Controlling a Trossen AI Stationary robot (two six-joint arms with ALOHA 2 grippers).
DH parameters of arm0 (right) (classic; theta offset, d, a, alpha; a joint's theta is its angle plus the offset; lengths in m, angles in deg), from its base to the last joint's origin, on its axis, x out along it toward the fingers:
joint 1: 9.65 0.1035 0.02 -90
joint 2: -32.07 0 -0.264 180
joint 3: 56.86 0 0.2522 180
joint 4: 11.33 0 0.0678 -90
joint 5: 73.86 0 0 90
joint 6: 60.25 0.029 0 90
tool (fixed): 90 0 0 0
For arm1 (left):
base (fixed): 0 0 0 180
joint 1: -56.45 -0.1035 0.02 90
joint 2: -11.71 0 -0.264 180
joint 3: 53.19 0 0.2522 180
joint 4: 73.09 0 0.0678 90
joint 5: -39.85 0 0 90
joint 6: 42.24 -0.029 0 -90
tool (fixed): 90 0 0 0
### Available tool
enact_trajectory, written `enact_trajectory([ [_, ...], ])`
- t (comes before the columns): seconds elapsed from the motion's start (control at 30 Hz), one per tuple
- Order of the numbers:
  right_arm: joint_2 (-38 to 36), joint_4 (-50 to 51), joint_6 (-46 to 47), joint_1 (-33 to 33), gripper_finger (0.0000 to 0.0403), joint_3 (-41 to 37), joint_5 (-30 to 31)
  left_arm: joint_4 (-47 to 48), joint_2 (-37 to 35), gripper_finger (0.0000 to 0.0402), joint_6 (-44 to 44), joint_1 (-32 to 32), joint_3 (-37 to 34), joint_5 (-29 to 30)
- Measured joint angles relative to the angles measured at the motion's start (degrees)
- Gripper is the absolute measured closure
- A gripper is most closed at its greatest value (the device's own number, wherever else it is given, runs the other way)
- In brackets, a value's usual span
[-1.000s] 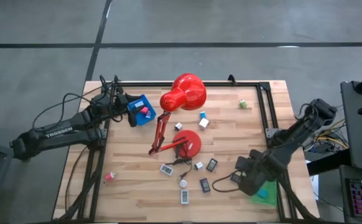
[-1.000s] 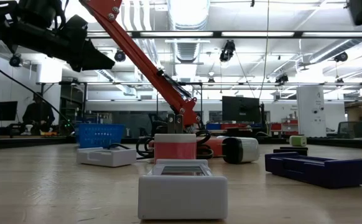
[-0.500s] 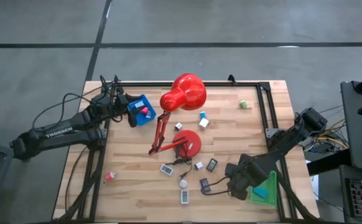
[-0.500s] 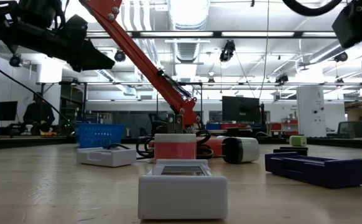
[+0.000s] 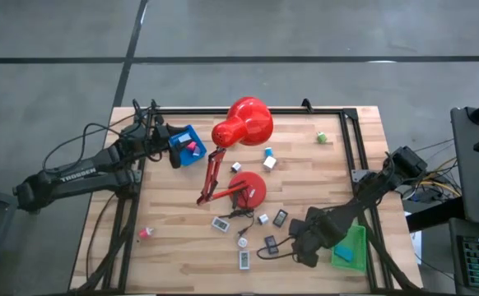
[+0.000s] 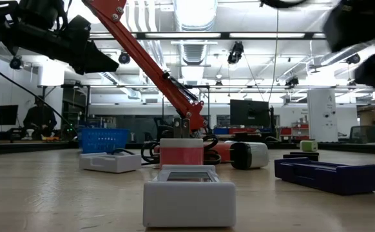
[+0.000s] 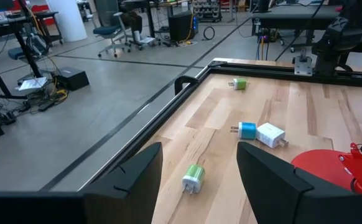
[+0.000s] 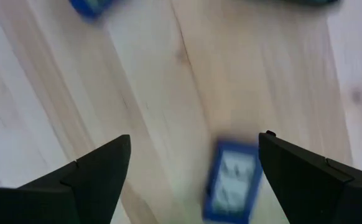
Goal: Pick & Place Office items
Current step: Put the left blue digital clock into the green bin
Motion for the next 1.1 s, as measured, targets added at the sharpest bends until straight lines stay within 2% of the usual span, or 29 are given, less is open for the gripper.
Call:
enact_trajectory([
  [0.23, 0.0, -4.3, -1.2, -3.7, 0.0060, -0.2, 3.3, 0.0, 0.0, 0.0192, 0.0, 0.0, 0.0, -0.1],
  [0.47, 0.4, -8.4, -1.4, -6.6, 0.0062, -0.2, 3.3, 0.0, 0.0, 0.0192, 0.0, 0.0, 0.0, -0.2],
  [0.7, 2.6, -18.1, 0.2, -8.2, 0.0062, -0.3, 1.8, 0.0, 0.0, 0.0192, 0.0, 0.0, 0.0, -0.4],
  [1.1, 3.6, -21.1, 8.7, -8.2, 0.0062, -0.3, 1.7, 0.0, 0.0, 0.0192, -0.2, 0.0, 0.0, -1.1],
])
